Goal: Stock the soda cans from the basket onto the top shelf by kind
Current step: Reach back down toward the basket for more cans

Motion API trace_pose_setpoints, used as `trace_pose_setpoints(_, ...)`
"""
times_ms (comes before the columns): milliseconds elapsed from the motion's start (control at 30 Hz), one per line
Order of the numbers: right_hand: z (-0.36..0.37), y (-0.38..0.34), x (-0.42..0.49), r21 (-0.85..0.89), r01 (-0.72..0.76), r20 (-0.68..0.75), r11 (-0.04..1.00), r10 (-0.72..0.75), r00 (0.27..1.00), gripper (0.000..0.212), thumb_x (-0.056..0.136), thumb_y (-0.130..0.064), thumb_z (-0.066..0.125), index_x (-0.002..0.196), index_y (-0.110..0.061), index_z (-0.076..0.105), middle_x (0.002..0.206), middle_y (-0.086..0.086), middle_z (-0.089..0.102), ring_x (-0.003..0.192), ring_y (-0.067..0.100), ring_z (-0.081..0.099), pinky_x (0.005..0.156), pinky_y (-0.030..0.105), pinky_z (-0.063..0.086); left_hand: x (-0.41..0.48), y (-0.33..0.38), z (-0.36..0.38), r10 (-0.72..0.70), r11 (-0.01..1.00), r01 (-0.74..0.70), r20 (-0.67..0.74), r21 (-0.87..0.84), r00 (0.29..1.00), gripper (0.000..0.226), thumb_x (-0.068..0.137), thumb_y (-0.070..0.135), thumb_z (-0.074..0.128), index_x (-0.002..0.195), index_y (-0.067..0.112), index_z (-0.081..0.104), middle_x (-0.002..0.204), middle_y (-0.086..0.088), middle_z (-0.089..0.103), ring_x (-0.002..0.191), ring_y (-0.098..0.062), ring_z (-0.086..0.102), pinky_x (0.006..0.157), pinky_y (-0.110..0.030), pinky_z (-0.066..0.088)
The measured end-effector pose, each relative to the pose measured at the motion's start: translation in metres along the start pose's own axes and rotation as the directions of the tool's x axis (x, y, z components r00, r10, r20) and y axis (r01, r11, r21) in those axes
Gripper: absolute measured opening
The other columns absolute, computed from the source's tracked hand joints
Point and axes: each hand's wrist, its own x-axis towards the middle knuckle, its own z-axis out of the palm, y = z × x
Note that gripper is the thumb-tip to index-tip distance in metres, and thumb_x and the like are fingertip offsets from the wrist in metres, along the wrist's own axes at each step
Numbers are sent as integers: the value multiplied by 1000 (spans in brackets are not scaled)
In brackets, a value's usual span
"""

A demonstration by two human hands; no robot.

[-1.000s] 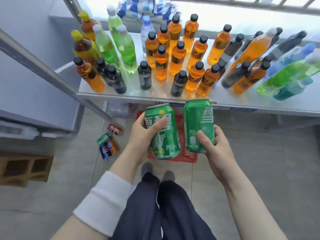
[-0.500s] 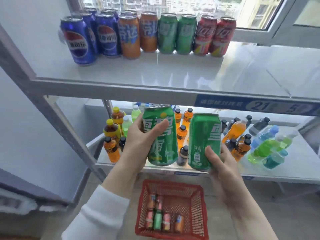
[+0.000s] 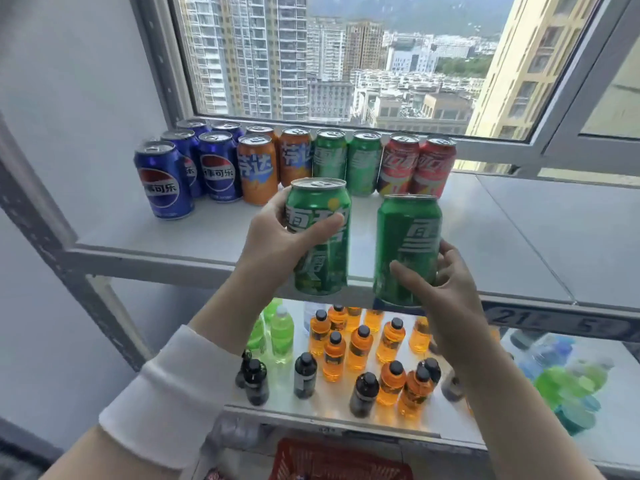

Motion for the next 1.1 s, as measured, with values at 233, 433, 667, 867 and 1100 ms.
trace_pose_setpoints(233,1,-3,83,-69,129,37,989,-127,991,63,70,-7,76,122,-21,43,106,-2,62,99,12,62,73,18,55,75,-12,10,33,993,-32,-9,110,999,64,55,35,80,111,19,54,96,8,68,88,-3,67,74,-18,53)
trace_pose_setpoints(433,16,17,134,-239,183,-78,954,-206,975,70,65,-11,82,124,-12,43,104,-4,57,99,12,58,82,26,54,124,-33,8,25,988,-32,44,152,999,57,66,16,80,114,23,50,96,11,65,85,5,64,72,-14,52)
trace_pose_setpoints(667,32,37,173,-349,205,-97,914,-253,963,72,60,-4,84,113,-12,35,103,-5,48,93,5,49,73,0,41,161,-53,8,30,990,-35,34,134,999,56,66,13,81,107,33,49,101,12,64,96,-2,62,87,-25,52)
trace_pose_setpoints(867,39,47,189,-394,208,-112,895,-272,956,78,56,-8,87,108,-17,29,112,1,44,107,14,48,90,23,42,176,-62,5,15,986,-27,73,162,997,65,62,19,85,117,27,50,103,12,65,98,-3,62,91,-31,52)
trace_pose_setpoints(1100,40,50,202,-435,182,-151,882,-270,951,85,50,-16,90,110,-21,29,122,8,46,115,21,47,100,37,42,179,-72,7,31,973,-41,47,228,998,76,50,43,83,117,35,48,110,12,62,109,-8,57,100,-43,45)
